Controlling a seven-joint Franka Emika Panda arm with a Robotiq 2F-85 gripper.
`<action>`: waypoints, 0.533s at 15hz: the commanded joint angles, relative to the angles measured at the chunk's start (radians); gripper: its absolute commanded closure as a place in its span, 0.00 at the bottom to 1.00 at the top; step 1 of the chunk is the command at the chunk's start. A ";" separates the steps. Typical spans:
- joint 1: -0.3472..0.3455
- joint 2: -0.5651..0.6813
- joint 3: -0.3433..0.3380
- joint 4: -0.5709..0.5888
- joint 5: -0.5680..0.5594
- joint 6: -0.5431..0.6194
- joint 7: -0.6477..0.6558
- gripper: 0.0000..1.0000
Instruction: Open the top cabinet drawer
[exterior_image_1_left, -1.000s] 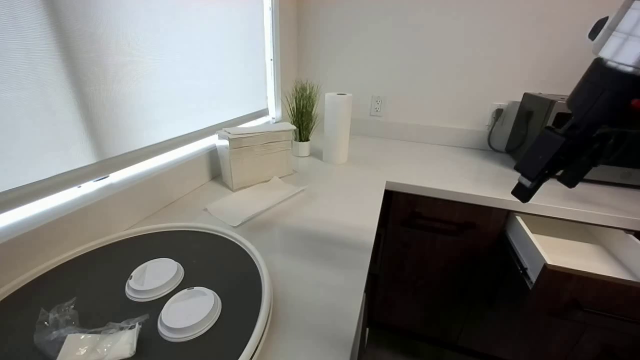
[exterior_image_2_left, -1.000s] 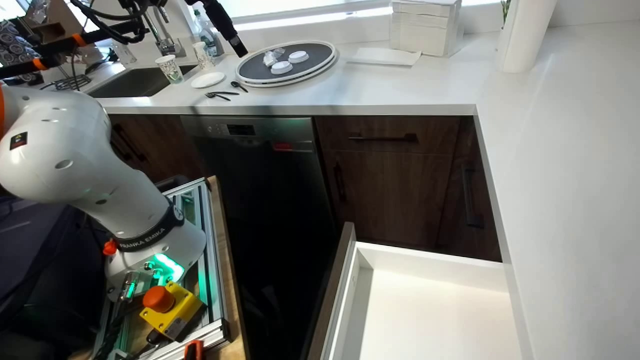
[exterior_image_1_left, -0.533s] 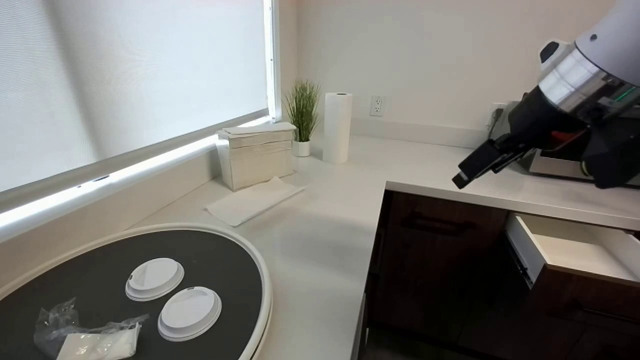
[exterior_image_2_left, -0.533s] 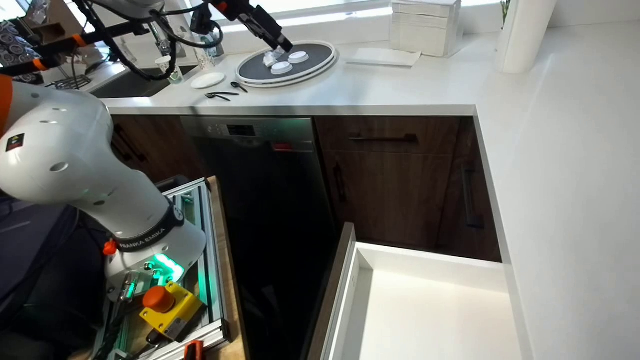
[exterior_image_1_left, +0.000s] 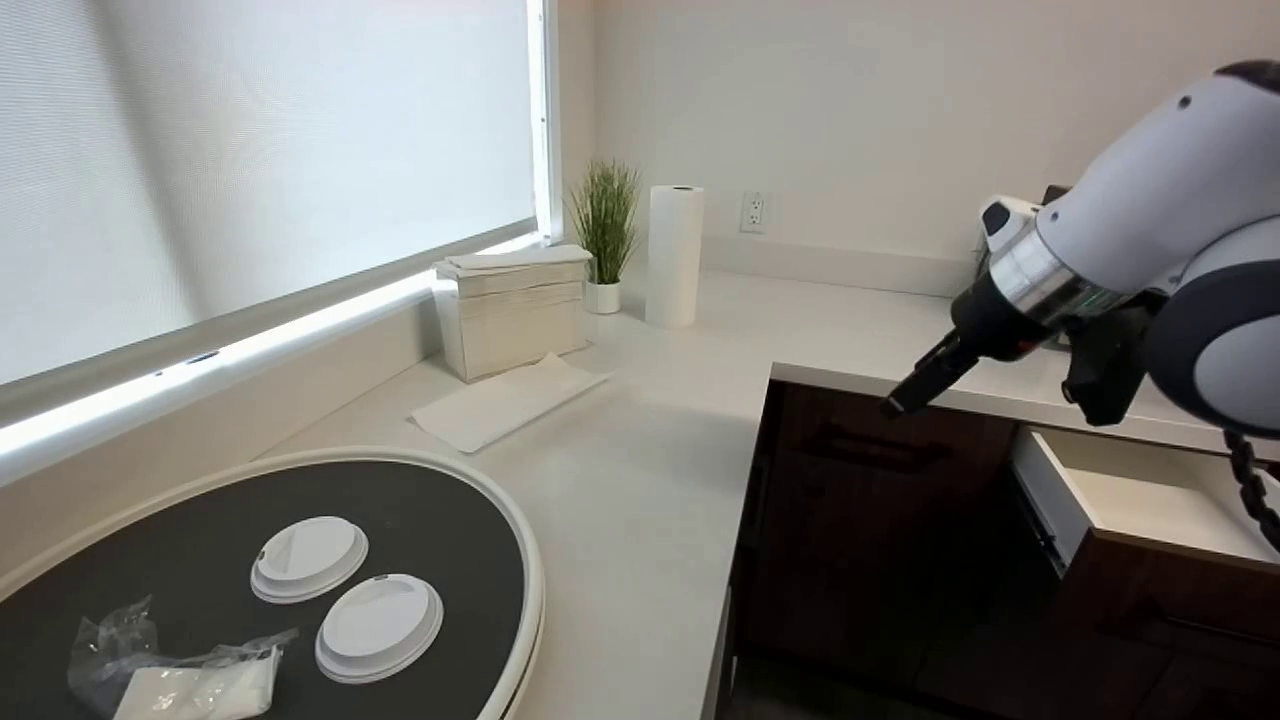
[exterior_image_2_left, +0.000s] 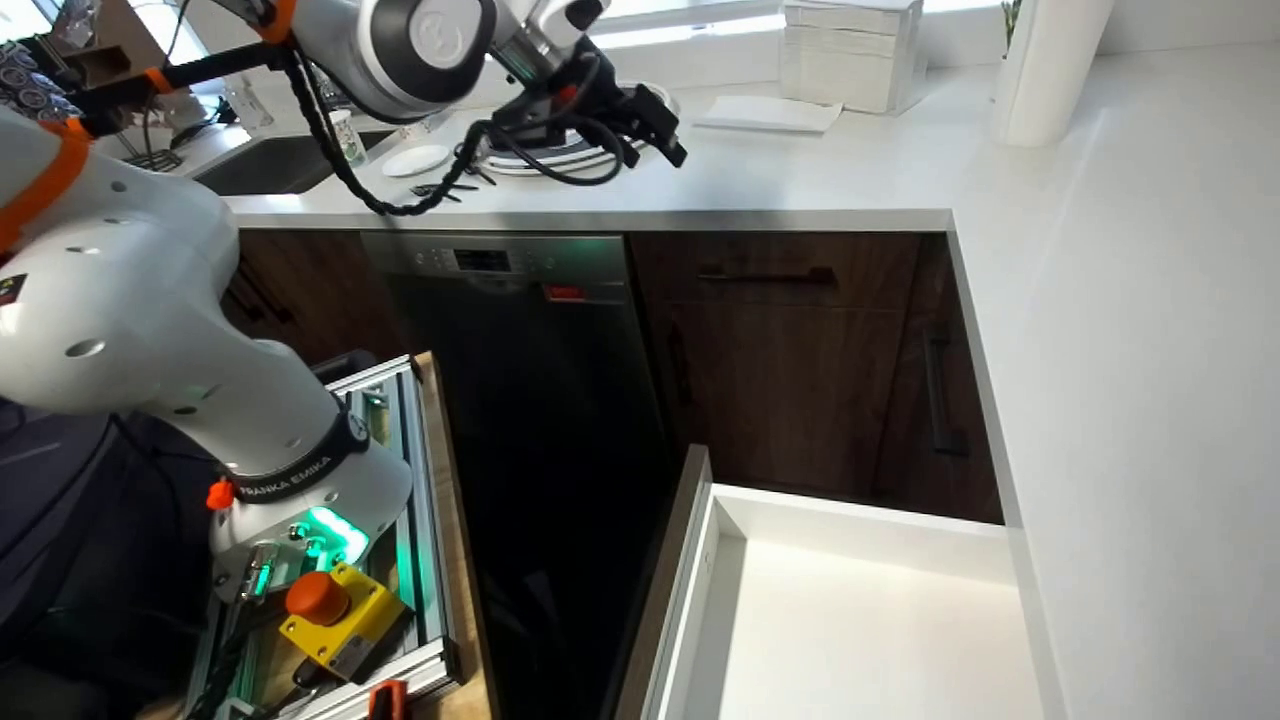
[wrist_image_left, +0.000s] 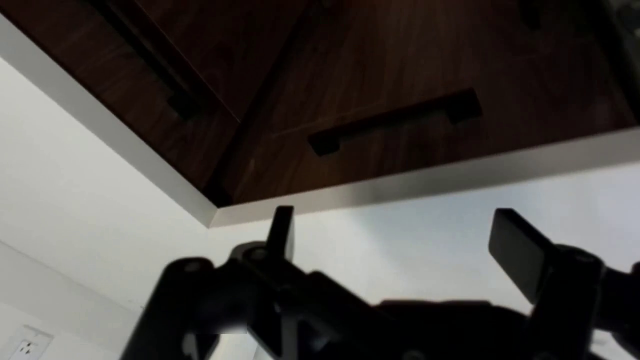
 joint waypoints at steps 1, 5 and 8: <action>-0.238 0.150 0.061 0.000 -0.244 0.070 -0.046 0.00; -0.223 0.163 0.034 0.009 -0.217 0.060 -0.055 0.00; -0.227 0.162 0.050 0.012 -0.220 0.060 -0.055 0.00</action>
